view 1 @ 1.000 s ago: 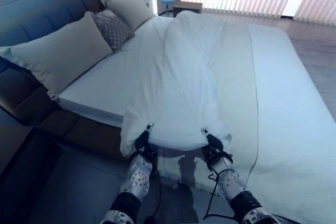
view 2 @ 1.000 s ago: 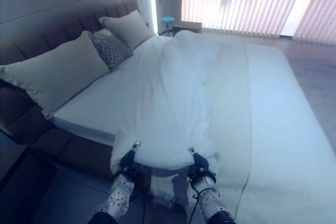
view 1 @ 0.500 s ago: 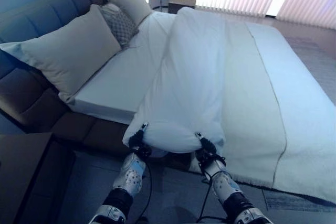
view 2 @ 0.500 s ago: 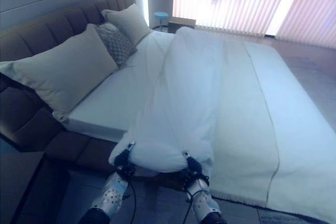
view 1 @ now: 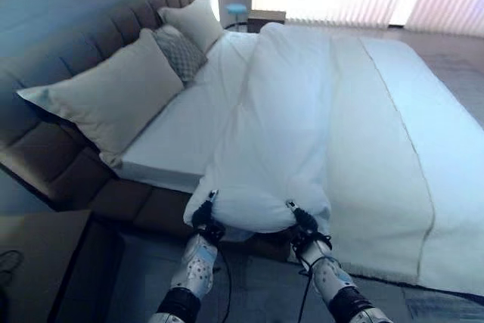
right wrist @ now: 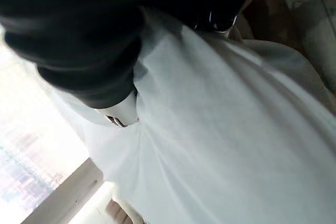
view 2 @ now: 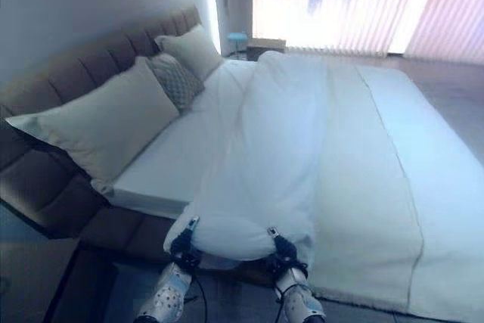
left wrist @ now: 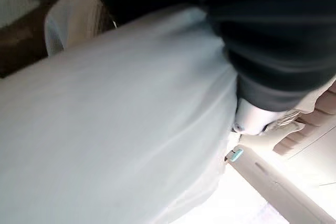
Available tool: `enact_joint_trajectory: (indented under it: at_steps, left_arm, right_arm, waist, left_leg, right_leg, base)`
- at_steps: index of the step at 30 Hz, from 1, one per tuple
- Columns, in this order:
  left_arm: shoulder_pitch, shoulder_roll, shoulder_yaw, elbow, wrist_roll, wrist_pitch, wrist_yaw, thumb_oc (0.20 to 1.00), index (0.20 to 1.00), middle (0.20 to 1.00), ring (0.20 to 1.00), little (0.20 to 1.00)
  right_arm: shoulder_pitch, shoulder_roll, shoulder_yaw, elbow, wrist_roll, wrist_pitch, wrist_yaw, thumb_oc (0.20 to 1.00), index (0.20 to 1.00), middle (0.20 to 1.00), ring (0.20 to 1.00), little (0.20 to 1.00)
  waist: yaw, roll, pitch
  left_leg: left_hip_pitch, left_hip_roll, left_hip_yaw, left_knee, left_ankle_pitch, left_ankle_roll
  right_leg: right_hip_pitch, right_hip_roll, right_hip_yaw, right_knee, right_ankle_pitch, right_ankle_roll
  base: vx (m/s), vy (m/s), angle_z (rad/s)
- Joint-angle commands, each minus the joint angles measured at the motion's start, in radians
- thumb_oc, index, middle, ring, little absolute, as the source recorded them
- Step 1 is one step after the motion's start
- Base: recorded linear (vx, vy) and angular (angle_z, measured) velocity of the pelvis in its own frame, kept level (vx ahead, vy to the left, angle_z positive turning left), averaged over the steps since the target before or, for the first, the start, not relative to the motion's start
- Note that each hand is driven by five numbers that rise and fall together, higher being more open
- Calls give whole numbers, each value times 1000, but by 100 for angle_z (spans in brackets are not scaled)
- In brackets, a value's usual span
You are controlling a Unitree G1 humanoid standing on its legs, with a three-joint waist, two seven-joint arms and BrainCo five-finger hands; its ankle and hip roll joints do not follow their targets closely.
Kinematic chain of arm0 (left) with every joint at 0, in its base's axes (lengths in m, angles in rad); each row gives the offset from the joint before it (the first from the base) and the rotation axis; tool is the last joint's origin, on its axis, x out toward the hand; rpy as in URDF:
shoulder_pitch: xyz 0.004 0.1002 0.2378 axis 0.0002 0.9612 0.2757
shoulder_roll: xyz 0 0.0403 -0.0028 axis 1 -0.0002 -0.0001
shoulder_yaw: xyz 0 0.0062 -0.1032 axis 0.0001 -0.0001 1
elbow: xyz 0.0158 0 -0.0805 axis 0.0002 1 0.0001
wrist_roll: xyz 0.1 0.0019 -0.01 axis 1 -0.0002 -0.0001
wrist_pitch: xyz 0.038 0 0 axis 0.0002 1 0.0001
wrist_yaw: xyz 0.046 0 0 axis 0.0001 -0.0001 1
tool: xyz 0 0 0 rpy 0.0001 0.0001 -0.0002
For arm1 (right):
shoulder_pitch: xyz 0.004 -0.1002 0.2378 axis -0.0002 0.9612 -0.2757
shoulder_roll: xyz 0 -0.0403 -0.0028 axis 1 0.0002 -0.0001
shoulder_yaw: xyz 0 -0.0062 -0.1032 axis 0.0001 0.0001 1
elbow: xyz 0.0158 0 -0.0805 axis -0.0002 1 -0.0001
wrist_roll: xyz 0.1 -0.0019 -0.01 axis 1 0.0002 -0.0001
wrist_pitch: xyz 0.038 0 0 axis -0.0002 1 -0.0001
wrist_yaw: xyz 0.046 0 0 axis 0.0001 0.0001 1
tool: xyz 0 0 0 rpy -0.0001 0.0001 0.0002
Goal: Make the bed
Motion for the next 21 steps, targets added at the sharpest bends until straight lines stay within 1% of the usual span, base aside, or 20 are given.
enact_joint_trajectory:
  at_steps: [1, 2, 3, 4, 5, 6, 7, 8, 10, 12, 13, 14, 15, 16, 17, 18, 19, 21]
  left_arm:
    - [24, 134, 119, -50, 4, -103, 19, 200, 200, 200, 200, 200]
    - [36, 130, 121, -43, 3, -101, 20, 200, 200, 200, 200, 200]
    - [44, 128, 120, -28, 10, -92, 22, 200, 200, 200, 200, 200]
    - [46, 122, 111, 6, 14, -84, 21, 200, 200, 200, 200, 200]
    - [46, 122, 111, 6, 14, -84, 21, 200, 200, 200, 200, 200]
    - [37, 128, 94, 40, 34, -82, 23, 200, 200, 200, 200, 200]
    - [36, 128, 94, 41, 34, -83, 23, 200, 200, 200, 200, 200]
    - [25, 132, 79, 53, 42, -87, 27, 200, 200, 200, 200, 200]
    - [-7, 140, 62, 103, 59, -85, 31, 200, 200, 200, 200, 200]
    - [-32, 155, 54, 149, 75, -90, 40, 200, 200, 200, 200, 200]
    - [-59, 170, 45, 206, 103, -89, 51, 200, 200, 200, 200, 200]
    - [-60, 171, 45, 207, 103, -89, 50, 200, 200, 200, 200, 200]
    - [-79, 181, 38, 237, 129, -87, 54, 200, 200, 200, 200, 200]
    - [-99, 191, 29, 272, 151, -84, 61, 200, 200, 200, 200, 200]
    - [-116, 197, 22, 302, 166, -79, 65, 322, 322, 322, 322, 322]
    - [-169, 216, 1, 386, 225, -56, 83, 1000, 1000, 1000, 1000, 1000]
    - [-170, 216, 1, 386, 225, -57, 83, 1000, 1000, 1000, 1000, 1000]
    - [-213, 231, -10, 458, 270, -39, 94, 1000, 1000, 1000, 1000, 1000]
  right_arm:
    - [81, -147, -73, -1, -47, -78, -70, 200, 200, 200, 200, 200]
    - [87, -146, -78, 6, -52, -73, -73, 200, 200, 200, 200, 200]
    - [92, -145, -81, 18, -62, -70, -79, 200, 200, 200, 200, 200]
    - [95, -148, -91, 44, -80, -61, -91, 200, 200, 200, 200, 200]
    - [95, -148, -91, 44, -80, -61, -91, 200, 200, 200, 200, 200]
    - [95, -144, -93, 66, -90, -59, -102, 200, 200, 200, 200, 200]
    - [95, -144, -94, 66, -90, -59, -102, 200, 200, 200, 200, 200]
    - [78, -149, -86, 80, -103, -63, -113, 200, 200, 200, 200, 200]
    - [43, -145, -84, 123, -106, -67, -120, 200, 200, 200, 200, 200]
    - [2, -142, -67, 170, -117, -64, -130, 200, 200, 200, 200, 200]
    - [-31, -137, -63, 216, -118, -64, -137, 200, 200, 200, 200, 200]
    - [-32, -137, -63, 217, -118, -64, -137, 200, 200, 200, 200, 200]
    - [-53, -138, -60, 249, -123, -61, -141, 332, 332, 332, 332, 332]
    - [-73, -137, -54, 266, -117, -64, -146, 489, 489, 489, 489, 489]
    - [-92, -139, -51, 286, -114, -63, -149, 1000, 1000, 1000, 1000, 1000]
    - [-148, -150, -49, 349, -113, -55, -164, 1000, 1000, 1000, 1000, 1000]
    - [-149, -150, -49, 349, -113, -55, -163, 1000, 1000, 1000, 1000, 1000]
    - [-189, -159, -46, 393, -127, -48, -175, 1000, 1000, 1000, 1000, 1000]
  waist:
    - [50, -52, 14]
    - [50, -51, 13]
    - [53, -47, 10]
    - [47, -36, 13]
    - [47, -36, 12]
    - [35, -22, 35]
    - [35, -22, 35]
    - [31, -19, 64]
    - [26, -11, 94]
    - [30, -10, 123]
    - [36, -12, 142]
    - [37, -12, 142]
    - [39, -11, 154]
    - [40, -12, 168]
    - [42, -11, 176]
    - [43, -6, 193]
    - [43, -6, 193]
    - [42, -2, 207]
  left_leg:
    - [-77, -100, -17, 63, -17, -9]
    - [-87, -81, -16, 54, -18, -5]
    - [-100, -64, -30, 31, -8, 0]
    - [-123, -51, -17, 5, 16, 5]
    - [-124, -51, -17, 4, 16, 5]
    - [-130, -44, -2, -42, 35, 13]
    - [-130, -44, -2, -43, 36, 13]
    - [-155, -49, -5, -48, 48, 17]
    - [-194, -49, 9, -57, 65, 20]
    - [-226, -50, 28, -64, 70, 27]
    - [-251, -51, 46, -69, 77, 29]
    - [-252, -51, 47, -68, 77, 29]
    - [-266, -53, 54, -67, 78, 29]
    - [-275, -55, 60, -66, 77, 30]
    - [-283, -57, 64, -64, 79, 30]
    - [-301, -59, 73, -65, 84, 29]
    - [-301, -59, 73, -65, 84, 29]
    - [-315, -60, 81, -71, 93, 28]
  right_leg:
    - [18, -12, 18, -8, -25, 83]
    - [14, -19, 21, -13, -25, 90]
    - [9, -20, 30, -19, -25, 94]
    - [-6, -27, 29, -22, -29, 97]
    - [-7, -27, 29, -22, -29, 97]
    - [-39, -29, 25, -21, -29, 95]
    - [-40, -29, 25, -21, -29, 95]
    - [-75, -33, 29, -18, -21, 96]
    - [-133, -38, 34, -9, -1, 97]
    - [-180, -42, 46, -2, 20, 101]
    - [-212, -47, 55, 0, 37, 104]
    - [-213, -47, 56, 1, 37, 104]
    - [-229, -52, 59, 0, 45, 107]
    - [-239, -54, 65, 0, 53, 109]
    - [-249, -54, 69, 0, 58, 109]
    - [-267, -57, 75, -4, 72, 112]
    - [-268, -57, 75, -4, 72, 112]
    - [-283, -58, 78, -12, 85, 116]
  base:
    - [-23, 107, -11]
    - [36, 79, -23]
    - [50, 173, -27]
    - [37, 136, -19]
    - [-41, 208, -15]
    - [-57, 115, -24]
    - [-166, 176, -30]
    - [-196, 103, -13]
    - [-221, 154, 8]
    - [-135, 170, -7]
    - [-76, 119, -28]
    - [-51, 116, -45]
    - [-29, 68, -30]
    - [-34, 86, -19]
    - [-41, 89, -5]
    - [-29, 63, -5]
    - [-33, 55, -11]
    - [-6, 27, -15]
